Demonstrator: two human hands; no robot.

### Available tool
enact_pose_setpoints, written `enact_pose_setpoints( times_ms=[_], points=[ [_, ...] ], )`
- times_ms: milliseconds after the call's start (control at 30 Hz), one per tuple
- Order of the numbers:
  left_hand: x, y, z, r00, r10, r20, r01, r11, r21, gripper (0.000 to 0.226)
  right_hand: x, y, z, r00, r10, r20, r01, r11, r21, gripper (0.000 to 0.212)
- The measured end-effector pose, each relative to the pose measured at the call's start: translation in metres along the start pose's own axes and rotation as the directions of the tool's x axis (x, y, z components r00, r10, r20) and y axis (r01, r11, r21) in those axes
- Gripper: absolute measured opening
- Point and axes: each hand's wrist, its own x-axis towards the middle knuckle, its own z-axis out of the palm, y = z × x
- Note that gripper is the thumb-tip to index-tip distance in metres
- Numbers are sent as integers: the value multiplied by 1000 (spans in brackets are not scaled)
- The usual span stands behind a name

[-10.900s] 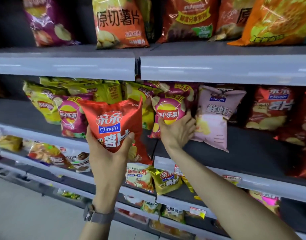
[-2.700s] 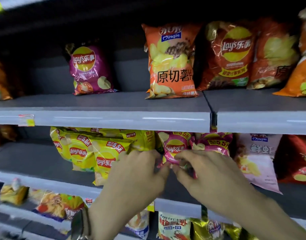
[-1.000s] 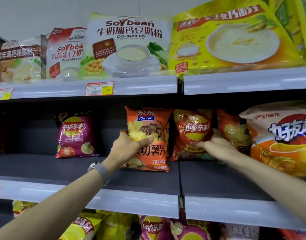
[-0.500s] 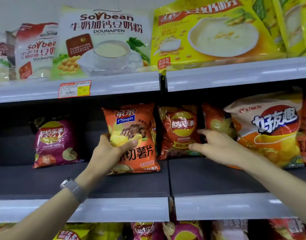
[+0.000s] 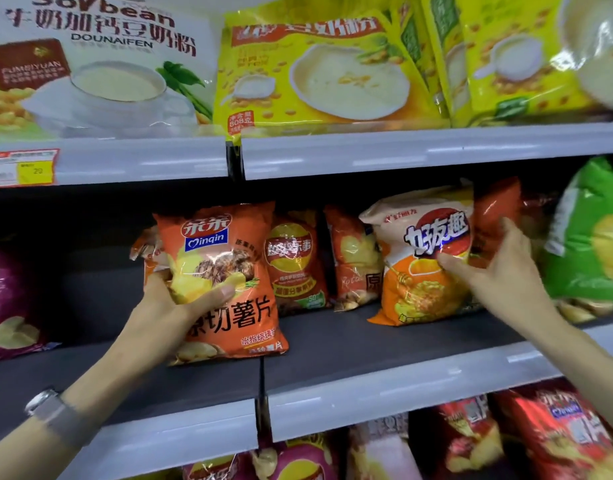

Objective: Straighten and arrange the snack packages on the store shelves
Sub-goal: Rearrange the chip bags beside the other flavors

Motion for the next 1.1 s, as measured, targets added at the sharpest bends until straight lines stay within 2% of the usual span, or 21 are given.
enact_pose_setpoints(
  times_ms=[67,200,467,533,633,667,833,967,1100],
  points=[
    [-1,3,4,1000,1,3,-1,999,-42,92,13,15,-1,994,44,101,-45,999,8,120],
    [-3,6,7,1000,-3,22,5,996,-94,84,26,28,-5,989,5,146,-16,997,74,112],
    [-12,14,6,1000,11,-4,-11,995,-100,81,20,11,4,936,-37,349,-76,949,305,119],
    [-14,14,2,1000,11,-7,-11,994,-108,83,19,5,10,918,-77,388,-63,940,335,110],
    [-17,11,-7,1000,-4,-18,2,996,-93,93,13,-7,18,884,-125,450,-76,912,402,78],
    [-19,9,-10,1000,-10,-26,8,996,-91,95,11,-11,20,880,-123,458,-94,902,422,74],
    [-29,5,-34,995,-60,-83,49,991,-124,107,-2,-37,33,856,-154,493,-132,858,497,63],
    [-35,4,-60,991,-55,-126,36,988,-149,103,-16,-64,59,856,-115,505,-203,822,532,78],
    [-44,4,-85,984,-62,-166,33,985,-168,97,-39,-101,97,836,-112,538,-234,813,533,60]
  ],
)
